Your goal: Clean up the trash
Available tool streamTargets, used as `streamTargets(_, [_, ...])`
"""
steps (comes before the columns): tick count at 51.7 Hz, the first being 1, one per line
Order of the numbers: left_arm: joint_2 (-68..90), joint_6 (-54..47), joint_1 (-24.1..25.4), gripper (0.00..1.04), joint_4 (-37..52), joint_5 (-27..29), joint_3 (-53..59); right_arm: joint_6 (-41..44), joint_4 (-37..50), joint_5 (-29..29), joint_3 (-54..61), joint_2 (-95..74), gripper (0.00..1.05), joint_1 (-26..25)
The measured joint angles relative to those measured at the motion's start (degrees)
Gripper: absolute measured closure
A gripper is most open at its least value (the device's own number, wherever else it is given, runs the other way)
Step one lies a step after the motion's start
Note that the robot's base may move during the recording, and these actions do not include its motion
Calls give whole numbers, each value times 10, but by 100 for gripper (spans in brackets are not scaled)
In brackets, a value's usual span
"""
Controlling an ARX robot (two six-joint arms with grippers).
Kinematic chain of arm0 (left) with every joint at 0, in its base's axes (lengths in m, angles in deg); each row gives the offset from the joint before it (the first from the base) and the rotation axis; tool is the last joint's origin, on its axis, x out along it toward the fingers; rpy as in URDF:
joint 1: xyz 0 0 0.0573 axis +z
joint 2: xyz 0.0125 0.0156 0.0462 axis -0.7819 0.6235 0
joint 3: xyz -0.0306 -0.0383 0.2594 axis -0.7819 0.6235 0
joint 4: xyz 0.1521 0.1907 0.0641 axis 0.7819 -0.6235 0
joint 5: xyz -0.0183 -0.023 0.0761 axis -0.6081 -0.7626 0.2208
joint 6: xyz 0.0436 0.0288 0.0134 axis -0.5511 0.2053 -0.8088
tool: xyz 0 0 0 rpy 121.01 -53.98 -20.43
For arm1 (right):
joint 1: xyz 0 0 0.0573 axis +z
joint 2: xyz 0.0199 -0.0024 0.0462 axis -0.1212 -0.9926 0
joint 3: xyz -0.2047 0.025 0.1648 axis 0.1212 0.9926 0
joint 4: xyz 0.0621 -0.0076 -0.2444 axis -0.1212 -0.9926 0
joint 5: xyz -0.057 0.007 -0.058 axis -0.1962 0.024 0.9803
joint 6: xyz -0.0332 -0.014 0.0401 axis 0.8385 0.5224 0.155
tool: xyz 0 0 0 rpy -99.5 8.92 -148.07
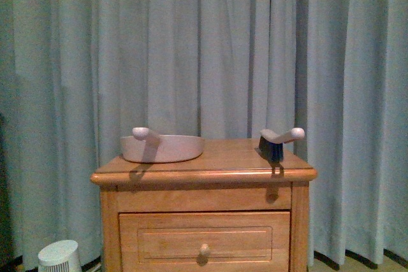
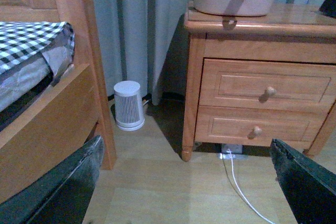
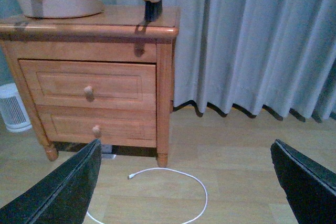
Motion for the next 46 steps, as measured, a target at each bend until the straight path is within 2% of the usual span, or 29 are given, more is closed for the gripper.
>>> streamTargets(46, [1,0,0,8,0,0,0,0,0,0,0,0,7,0])
